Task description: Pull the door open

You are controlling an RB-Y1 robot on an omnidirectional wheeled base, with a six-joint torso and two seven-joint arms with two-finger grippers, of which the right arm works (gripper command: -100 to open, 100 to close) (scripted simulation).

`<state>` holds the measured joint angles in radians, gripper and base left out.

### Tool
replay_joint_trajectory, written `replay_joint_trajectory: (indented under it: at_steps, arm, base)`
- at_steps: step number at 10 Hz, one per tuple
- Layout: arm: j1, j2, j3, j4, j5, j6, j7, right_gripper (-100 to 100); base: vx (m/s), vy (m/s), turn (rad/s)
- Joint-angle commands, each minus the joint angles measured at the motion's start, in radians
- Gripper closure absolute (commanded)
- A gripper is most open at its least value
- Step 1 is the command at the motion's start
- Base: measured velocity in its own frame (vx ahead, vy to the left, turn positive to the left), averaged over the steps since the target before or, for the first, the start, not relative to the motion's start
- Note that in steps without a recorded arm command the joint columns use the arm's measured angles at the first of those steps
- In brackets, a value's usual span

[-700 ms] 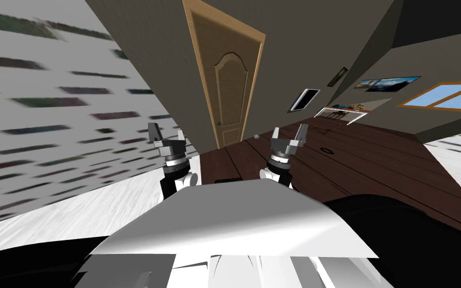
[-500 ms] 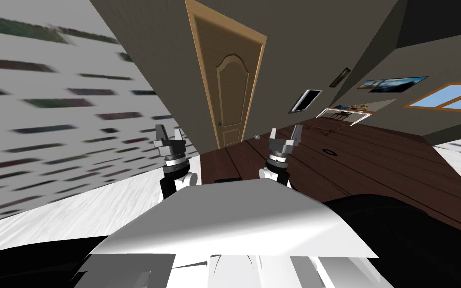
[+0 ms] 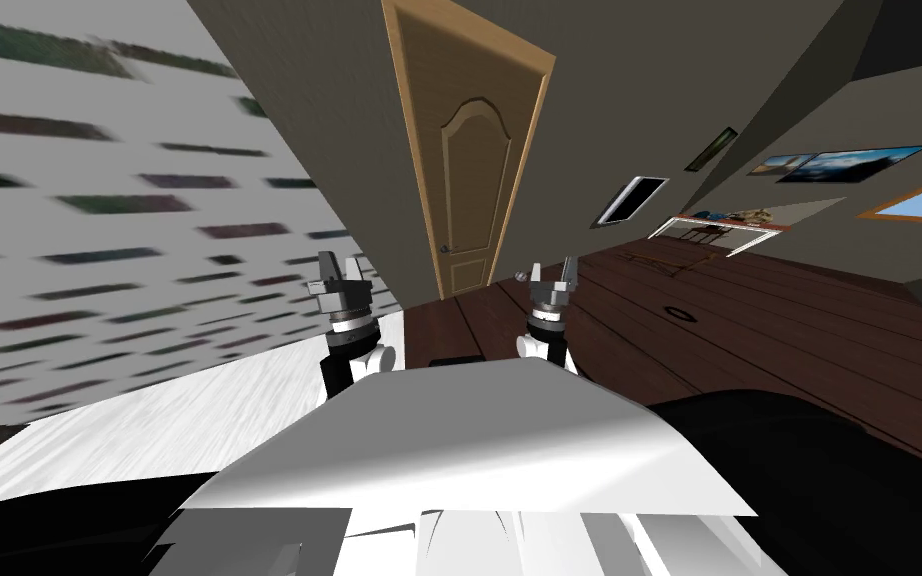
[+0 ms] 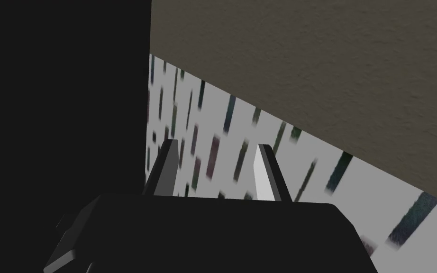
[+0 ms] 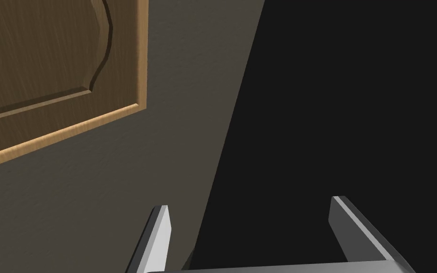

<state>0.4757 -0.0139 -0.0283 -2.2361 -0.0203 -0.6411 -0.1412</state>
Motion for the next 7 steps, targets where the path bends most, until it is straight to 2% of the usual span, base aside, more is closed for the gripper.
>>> replay_joint_trajectory:
  at_steps: [1,7]
  arm:
    - [-0.015,-0.008,-0.009,0.035,0.007,0.001,-0.003,-100]
    - [-0.073,-0.034,-0.039,0.173,0.037,0.003,-0.01,-100]
  base:
    - [0.087,0.028,0.074]
    - [0.087,0.013,0.071]
